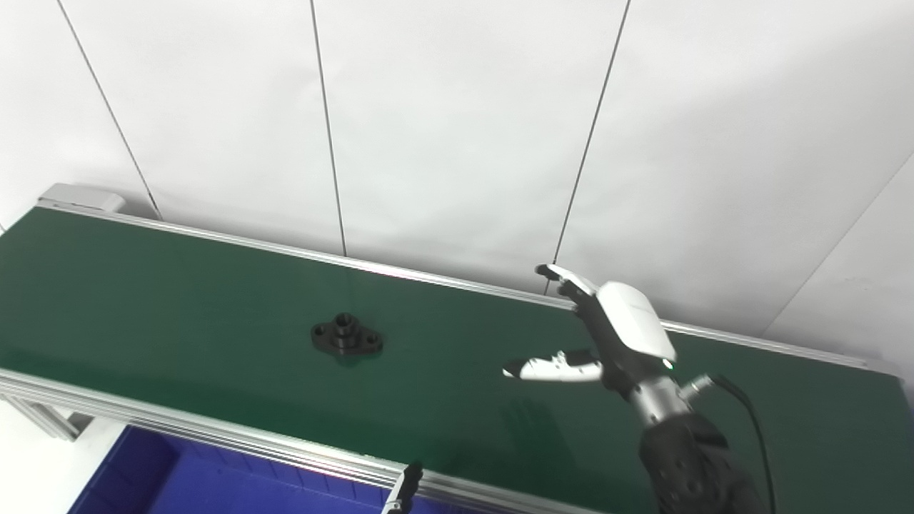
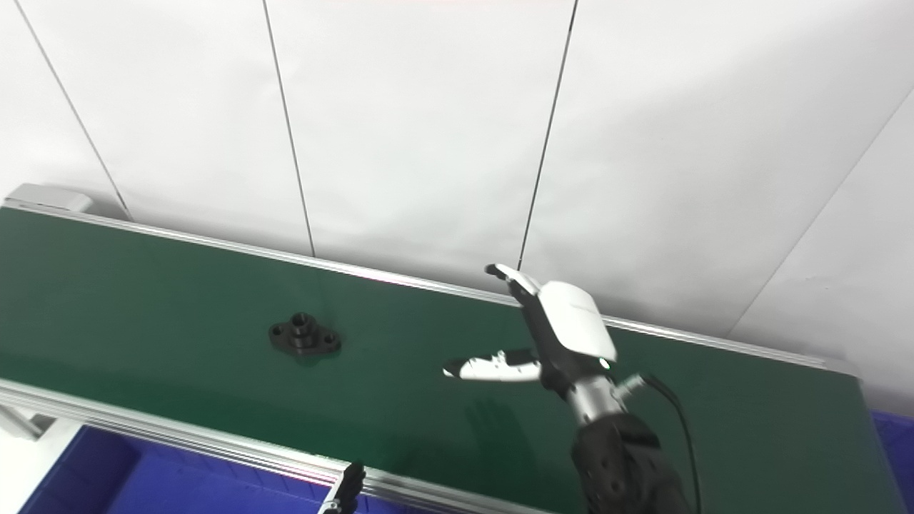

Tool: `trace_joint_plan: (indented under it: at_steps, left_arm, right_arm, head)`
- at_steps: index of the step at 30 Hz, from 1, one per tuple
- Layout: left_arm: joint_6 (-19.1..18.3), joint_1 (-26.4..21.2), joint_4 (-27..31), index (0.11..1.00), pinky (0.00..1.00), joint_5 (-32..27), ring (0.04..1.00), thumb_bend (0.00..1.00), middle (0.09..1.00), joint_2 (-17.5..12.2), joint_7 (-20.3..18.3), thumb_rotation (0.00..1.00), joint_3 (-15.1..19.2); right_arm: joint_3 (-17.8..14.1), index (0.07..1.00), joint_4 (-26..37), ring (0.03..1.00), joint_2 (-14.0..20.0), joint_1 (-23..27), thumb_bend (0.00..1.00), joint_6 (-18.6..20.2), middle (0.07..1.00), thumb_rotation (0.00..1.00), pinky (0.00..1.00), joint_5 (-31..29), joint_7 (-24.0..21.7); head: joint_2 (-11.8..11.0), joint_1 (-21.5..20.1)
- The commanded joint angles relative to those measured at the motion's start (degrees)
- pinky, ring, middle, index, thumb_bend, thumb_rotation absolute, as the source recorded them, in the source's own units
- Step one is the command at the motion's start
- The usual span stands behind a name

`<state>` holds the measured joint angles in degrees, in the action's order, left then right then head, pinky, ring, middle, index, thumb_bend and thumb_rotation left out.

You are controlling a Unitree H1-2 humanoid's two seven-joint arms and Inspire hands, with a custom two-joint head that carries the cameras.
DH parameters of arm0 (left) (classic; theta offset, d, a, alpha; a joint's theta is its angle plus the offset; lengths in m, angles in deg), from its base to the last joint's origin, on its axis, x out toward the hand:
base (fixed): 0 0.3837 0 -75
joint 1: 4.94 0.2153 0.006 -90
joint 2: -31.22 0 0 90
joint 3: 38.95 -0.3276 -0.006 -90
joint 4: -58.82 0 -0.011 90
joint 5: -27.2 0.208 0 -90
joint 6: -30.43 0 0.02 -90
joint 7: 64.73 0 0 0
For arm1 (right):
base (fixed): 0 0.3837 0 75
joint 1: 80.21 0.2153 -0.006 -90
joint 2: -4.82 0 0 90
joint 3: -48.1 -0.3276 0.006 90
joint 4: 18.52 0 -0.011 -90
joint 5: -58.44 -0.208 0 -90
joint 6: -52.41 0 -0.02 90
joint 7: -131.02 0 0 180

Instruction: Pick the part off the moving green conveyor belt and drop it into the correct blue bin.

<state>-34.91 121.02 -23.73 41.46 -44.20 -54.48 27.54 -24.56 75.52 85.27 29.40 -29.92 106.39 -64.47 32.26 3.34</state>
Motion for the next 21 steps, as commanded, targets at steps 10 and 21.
trace_joint_plan:
  at_steps: [10, 21]
  left_arm:
    - [2.2, 0.3, 1.3, 1.000, 0.97, 3.4, 1.000, 0.64, 1.000, 2.6, 1.3, 1.00, -1.1]
    - [2.2, 0.8, 1.6, 1.000, 1.00, 4.0, 1.000, 0.62, 1.000, 3.2, 2.3, 1.00, -1.7]
  right_arm:
    - [4.8, 0.887, -12.4, 0.826, -5.6, 10.5, 1.00, 2.9, 0.880, 0.61, 0.67, 1.0, 3.3]
    - [6.4, 0.951, -21.8, 0.829, -9.6, 14.2, 1.00, 3.8, 0.920, 0.63, 0.65, -1.1, 5.9]
  head:
    - [0.3, 2.0]
    - [0.5, 3.8]
